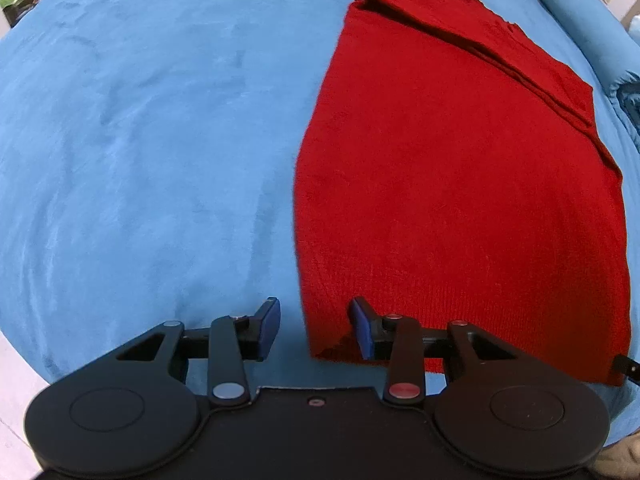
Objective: Fold small clothes
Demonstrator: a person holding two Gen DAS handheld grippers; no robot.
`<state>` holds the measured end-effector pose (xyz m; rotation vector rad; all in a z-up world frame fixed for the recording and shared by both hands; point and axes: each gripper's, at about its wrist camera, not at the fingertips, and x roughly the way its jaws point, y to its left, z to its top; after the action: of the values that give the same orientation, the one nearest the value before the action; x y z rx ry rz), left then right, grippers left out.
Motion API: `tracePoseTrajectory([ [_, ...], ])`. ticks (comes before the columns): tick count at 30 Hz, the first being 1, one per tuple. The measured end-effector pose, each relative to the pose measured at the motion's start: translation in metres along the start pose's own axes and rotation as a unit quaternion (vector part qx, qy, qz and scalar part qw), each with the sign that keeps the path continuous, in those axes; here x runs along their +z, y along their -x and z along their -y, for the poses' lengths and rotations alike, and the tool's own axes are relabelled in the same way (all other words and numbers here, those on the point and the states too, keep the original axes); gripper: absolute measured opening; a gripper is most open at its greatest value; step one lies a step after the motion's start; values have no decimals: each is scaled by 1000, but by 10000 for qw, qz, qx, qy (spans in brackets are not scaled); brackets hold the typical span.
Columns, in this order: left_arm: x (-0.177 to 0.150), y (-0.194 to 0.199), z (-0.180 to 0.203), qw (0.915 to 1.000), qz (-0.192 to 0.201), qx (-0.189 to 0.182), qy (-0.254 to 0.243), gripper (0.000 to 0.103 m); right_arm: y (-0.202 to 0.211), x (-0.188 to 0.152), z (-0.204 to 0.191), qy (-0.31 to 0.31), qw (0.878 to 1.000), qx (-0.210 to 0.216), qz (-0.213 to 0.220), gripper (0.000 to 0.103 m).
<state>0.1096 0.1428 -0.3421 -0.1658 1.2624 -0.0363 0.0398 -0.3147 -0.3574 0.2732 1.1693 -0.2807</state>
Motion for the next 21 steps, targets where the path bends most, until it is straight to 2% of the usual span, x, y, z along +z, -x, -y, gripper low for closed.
tracePoseTrajectory([
  [11, 3, -7, 11, 9999, -37, -8, -96, 38, 19, -2, -14, 364, 9986, -250, 295, 55],
  [16, 4, -6, 9, 9999, -54, -25, -133, 37, 11, -1, -20, 361, 9991, -154, 187, 51],
  [21, 5, -8, 9, 9999, -83, -42, -118, 34, -9, -3, -10, -111, 9998, -44, -174, 51],
])
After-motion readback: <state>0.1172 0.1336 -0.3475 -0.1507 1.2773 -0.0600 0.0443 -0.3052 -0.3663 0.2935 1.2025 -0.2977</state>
